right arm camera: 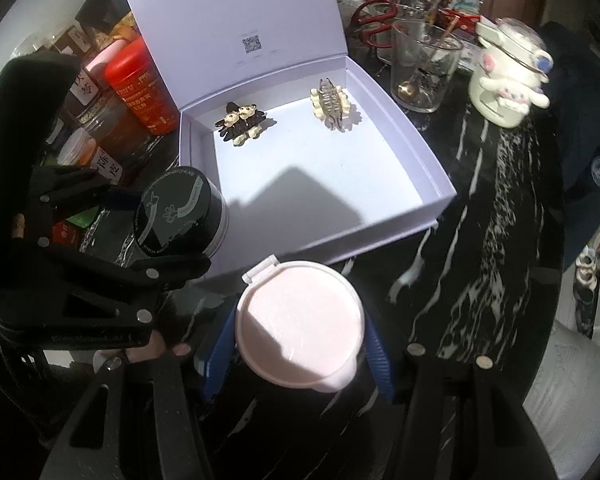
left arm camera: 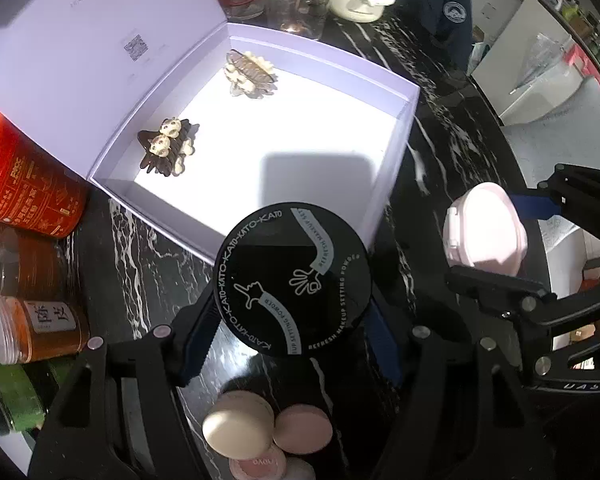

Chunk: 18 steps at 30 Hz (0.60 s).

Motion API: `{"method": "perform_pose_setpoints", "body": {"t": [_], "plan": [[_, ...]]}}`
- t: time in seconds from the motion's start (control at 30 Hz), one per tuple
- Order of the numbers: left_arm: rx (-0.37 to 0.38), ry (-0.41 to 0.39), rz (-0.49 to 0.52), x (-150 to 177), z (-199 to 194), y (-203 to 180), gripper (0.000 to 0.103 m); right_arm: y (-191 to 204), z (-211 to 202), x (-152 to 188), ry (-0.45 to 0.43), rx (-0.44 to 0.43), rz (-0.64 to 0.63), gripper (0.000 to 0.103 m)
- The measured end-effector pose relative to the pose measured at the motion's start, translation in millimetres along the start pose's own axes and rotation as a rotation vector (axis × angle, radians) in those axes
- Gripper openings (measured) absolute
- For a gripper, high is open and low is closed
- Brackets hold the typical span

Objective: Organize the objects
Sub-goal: 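Carry the black tin with the left tool while the right tool carries the pink jar to the box, then lower the black tin into the box with the left tool while the right tool lowers the pink jar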

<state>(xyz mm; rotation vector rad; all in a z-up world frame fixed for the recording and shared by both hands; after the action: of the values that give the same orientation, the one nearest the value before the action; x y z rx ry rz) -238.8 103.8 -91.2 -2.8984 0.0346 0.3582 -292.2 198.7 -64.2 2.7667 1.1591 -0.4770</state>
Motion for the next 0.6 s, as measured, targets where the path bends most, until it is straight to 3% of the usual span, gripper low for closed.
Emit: {"method": "perform_pose_setpoints", "body": {"t": [0.6], "plan": [[-0.001,0.007,-0.082,-42,26,47,0.066,-19,40,-66,-0.014,-0.008,-0.063,0.06]]}}
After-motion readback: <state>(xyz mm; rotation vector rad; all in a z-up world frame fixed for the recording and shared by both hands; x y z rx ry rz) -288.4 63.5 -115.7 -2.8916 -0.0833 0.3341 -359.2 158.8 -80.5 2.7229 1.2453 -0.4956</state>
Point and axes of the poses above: each gripper's, at about its wrist camera, not at the fingertips, and z roughly the way its jaws point, y to its left, x to its underside, the point moved 3 cm from there along z, roughly the way its jaws point, and after that the axes turned 10 degrees about x, right-handed, at the moved point
